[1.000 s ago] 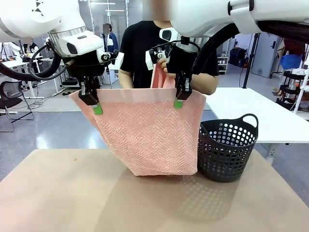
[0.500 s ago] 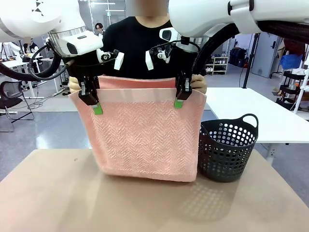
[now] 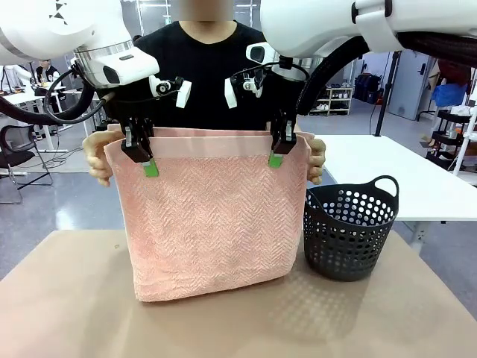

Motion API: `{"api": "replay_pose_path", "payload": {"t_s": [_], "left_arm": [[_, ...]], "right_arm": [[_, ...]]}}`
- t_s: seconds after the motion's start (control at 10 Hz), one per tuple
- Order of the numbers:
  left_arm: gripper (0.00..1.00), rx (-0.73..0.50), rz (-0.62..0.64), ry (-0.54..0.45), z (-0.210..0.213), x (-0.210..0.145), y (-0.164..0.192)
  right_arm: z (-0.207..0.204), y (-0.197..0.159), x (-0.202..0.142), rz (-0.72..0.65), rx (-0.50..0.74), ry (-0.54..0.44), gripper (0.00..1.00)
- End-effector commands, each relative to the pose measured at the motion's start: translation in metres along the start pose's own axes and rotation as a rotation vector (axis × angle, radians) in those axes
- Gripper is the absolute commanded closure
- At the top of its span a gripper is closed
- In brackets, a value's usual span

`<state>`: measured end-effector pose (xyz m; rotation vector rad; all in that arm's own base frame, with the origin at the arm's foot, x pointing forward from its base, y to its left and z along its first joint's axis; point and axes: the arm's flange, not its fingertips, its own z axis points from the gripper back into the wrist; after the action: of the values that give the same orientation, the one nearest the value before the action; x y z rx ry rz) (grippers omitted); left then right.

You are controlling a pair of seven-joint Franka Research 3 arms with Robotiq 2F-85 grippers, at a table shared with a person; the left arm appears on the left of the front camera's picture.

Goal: Fold the towel.
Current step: Release the end of the 100 cm Hotel Towel you were holding and grab the top end of the folded side.

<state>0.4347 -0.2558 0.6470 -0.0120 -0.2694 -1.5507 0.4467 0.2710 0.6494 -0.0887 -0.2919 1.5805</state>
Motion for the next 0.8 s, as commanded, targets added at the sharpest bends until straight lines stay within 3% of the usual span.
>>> {"api": "replay_pose_path", "payload": {"t_s": [0.0, 0.7], "left_arm": [[1.00, -0.004, -0.005, 0.003, 0.0021, 0.0000, 0.0005], [1.00, -0.004, -0.005, 0.003, 0.0021, 0.0000, 0.0005]], "right_arm": [[0.0006, -0.0005, 0.0000, 0.003, 0.002, 0.003, 1.00], [0.0006, -0.0005, 0.0000, 0.003, 0.002, 0.003, 1.00]]}}
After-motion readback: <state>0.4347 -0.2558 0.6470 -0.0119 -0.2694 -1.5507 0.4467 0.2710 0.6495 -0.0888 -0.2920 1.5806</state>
